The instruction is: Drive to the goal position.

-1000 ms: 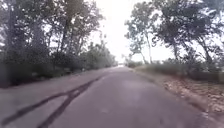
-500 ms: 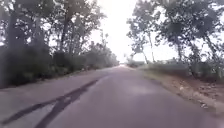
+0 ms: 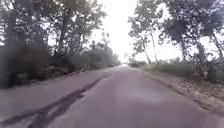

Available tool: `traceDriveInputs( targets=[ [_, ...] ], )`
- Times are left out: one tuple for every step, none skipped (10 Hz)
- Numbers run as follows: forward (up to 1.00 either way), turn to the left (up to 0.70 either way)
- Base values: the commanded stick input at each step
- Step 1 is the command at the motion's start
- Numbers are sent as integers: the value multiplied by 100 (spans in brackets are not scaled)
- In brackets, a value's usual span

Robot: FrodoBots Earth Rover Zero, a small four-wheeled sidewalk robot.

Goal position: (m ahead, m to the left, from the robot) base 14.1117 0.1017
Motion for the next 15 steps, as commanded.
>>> traceDriveInputs(
  targets=[
    [100, 0],
    [100, 0],
    [100, 0],
    [100, 0],
    [100, 0],
    [100, 0],
    [100, 0],
    [100, 0],
    [100, 0],
    [100, 0],
    [100, 0],
    [100, 0],
    [100, 0],
    [100, 0],
    [100, 0]
  ],
)
